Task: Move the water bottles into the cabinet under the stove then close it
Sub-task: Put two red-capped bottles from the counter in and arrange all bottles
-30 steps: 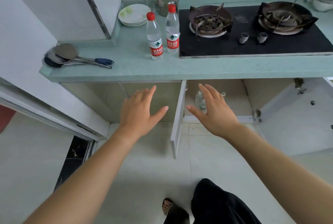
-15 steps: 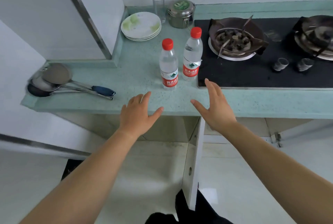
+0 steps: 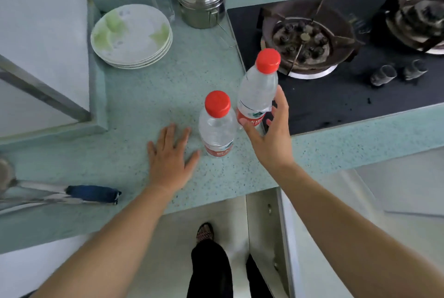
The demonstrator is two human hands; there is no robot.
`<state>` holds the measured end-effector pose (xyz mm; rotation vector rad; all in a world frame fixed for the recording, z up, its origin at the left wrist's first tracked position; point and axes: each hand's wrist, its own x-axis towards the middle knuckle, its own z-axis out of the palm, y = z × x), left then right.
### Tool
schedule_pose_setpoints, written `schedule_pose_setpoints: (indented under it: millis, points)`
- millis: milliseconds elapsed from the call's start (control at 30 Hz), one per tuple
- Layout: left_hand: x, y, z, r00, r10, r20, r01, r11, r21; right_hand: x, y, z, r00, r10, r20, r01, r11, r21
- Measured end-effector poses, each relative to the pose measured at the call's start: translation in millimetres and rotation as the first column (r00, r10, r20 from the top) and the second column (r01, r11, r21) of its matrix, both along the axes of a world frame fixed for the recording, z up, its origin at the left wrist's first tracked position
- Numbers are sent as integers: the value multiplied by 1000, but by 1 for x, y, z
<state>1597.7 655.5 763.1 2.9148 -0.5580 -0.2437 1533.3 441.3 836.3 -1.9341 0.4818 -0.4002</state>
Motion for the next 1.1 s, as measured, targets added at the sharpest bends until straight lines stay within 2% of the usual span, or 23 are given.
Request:
schedule_pose_setpoints:
  millis: [133,267,367,500,733,767,833,933,1000,1100]
  points:
    - [3,1,-5,1000,-8,11,8,998,-57,13,3,-7,991,-90,95,90,996,0]
    - [5,4,-6,1000,-12,0,12,999,-45,21,11,-1,982,-164,94,159,986,56]
    - [7,4,-6,1000,-15,-12,14,999,-39,9,14,3,984,-163,68,160,986,56]
    - [7,3,-5,999,-29,-21,28,999,-37,-19,21,2,987,-161,18,161,987,-19]
    - [8,5,2,991,-83,-109,80,996,-33,-55,35,10,978,-191,-83,196,979,53]
    - [10,5,7,984,-94,-152,84,994,-67,-63,36,11,975,-197,-105,204,977,62]
    - [13,7,22,966,-145,-215,90,964,-249,-80,40,13,964,-221,-150,233,970,66]
    - [8,2,55,921,-300,-249,115,820,-560,-102,47,21,949,-261,-177,271,962,37]
    - [5,-10,76,876,-371,-308,73,734,-675,-115,50,23,939,-284,-196,299,953,48]
    - [4,-35,95,828,-408,-384,-39,641,-766,-133,47,29,920,-347,-181,357,934,20]
